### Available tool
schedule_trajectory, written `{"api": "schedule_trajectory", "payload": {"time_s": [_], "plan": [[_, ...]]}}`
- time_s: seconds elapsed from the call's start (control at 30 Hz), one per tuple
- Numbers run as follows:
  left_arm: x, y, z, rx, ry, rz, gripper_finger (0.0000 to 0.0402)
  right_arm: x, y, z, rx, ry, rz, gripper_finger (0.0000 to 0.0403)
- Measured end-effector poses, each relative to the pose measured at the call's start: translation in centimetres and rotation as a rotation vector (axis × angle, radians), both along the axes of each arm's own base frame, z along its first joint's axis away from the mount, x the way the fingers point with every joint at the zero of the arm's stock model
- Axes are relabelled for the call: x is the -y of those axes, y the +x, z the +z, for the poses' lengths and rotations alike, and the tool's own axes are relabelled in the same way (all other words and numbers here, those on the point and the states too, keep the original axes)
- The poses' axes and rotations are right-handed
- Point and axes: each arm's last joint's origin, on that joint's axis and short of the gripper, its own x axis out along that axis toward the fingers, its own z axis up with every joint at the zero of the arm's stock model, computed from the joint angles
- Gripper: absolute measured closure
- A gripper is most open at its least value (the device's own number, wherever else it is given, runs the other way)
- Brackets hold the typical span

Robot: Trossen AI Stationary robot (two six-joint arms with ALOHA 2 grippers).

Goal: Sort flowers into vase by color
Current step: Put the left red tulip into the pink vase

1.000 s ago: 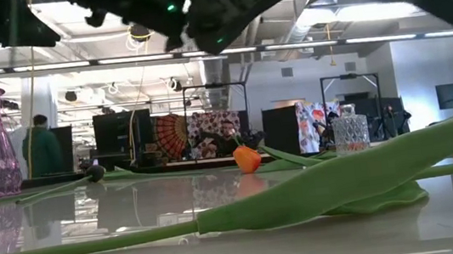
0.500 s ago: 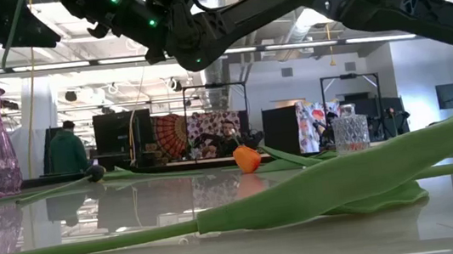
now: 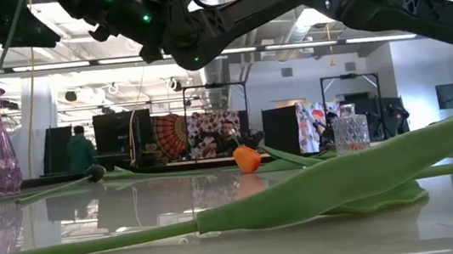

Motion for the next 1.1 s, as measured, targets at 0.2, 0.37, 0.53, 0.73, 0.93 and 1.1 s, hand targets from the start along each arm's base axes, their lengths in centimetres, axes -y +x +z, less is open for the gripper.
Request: {"api": "schedule_trajectory", "payload": {"time_s": [0.2,0.37,0.53,0.73,0.93,1.1], "plan": [[0.0,0.0,0.0,0.001,0.004,0.009,0.0304,-0.2,0.2,-0.5,-0.01,0.039,-0.044,0.0387],[0.0,0.0,0.0,0.002,0.002,0.01,0.0304,0.0,0.4,-3.1,0.015,0.065,-0.03,0.0387],[0.0,0.0,0.0,0.002,-0.002,0.005,0.0304,0.4,0.3,-2.9,0.029,0.043,-0.042,0.0387],[0.0,0.0,0.0,0.002,-0.002,0.003,0.0304,0.3,0.5,-3.2,0.0,0.029,-0.038,0.0387],[0.0,0.0,0.0,0.0,-0.002,0.002,0.0304,0.3,0.6,-3.4,-0.028,0.021,-0.028,0.0387],[0.0,0.0,0.0,-0.002,-0.002,0.001,0.0304,0.1,0.9,-3.9,-0.087,-0.01,0.015,0.0383]]}}
